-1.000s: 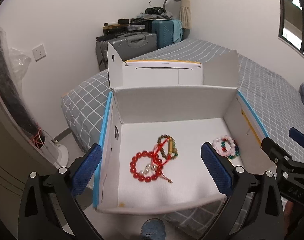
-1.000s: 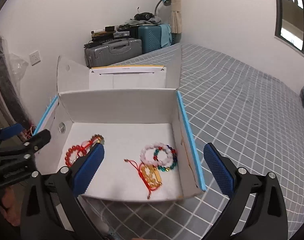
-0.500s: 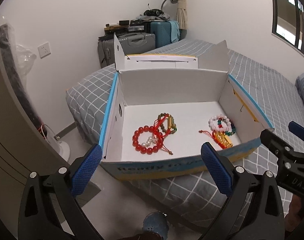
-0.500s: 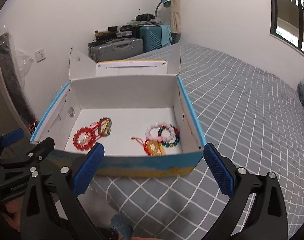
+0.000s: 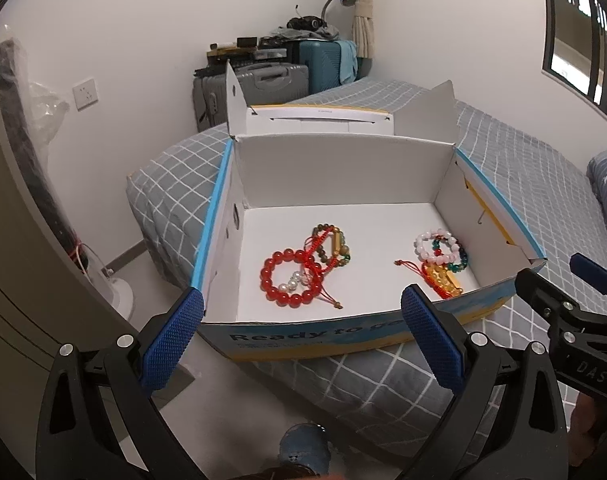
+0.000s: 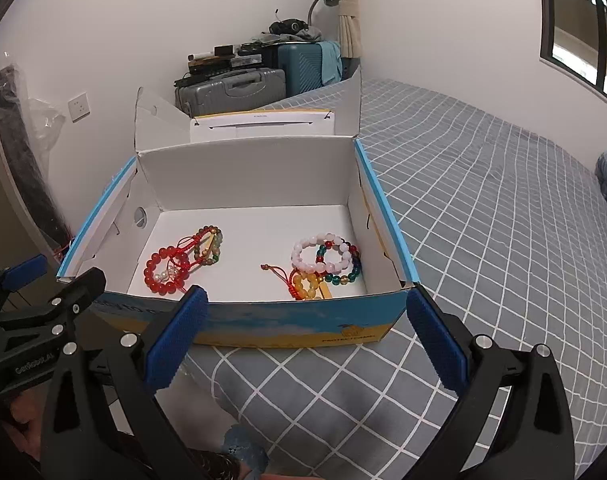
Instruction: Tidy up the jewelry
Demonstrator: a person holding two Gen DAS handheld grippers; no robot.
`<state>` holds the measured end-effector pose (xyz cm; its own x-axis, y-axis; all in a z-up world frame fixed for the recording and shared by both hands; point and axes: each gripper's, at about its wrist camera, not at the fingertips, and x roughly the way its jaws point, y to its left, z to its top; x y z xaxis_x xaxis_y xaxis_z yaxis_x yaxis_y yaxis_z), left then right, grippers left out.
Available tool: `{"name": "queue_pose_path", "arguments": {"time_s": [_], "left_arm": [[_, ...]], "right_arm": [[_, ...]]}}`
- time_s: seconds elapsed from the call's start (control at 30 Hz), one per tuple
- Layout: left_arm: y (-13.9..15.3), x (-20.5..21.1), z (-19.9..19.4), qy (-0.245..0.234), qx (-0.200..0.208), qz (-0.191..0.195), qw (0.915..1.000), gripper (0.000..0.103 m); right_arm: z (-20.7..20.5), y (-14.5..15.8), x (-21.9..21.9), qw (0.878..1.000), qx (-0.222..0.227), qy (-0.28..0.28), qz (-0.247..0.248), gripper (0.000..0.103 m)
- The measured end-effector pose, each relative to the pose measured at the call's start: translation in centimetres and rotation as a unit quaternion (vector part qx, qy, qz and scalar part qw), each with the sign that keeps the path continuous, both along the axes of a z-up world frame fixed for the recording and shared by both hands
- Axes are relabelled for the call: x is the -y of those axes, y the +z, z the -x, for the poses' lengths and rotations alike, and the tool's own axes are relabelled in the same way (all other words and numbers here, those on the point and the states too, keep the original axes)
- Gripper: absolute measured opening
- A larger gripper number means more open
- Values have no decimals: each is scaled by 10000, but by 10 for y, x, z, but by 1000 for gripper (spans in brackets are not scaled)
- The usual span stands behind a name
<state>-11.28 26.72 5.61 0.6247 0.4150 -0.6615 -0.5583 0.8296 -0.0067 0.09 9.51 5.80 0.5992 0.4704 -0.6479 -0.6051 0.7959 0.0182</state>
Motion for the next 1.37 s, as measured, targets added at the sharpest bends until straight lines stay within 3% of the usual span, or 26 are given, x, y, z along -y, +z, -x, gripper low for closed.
{"name": "queue_pose_path", "arguments": {"time_s": [0.27,0.43,1.37], "left_arm": [[-1,2,-3,-17,-32,-21,10000,97],[-4,0,-5,-108,-63,199,9997,97],[-3,-1,-3,-93,85,165,9998,97]], "right_arm": [[0,0,1,10000,10,-12,24,95],[-1,-1,0,10000,6,-9,43,95],[-6,-6,-1,10000,-28,-63,38,95]]}}
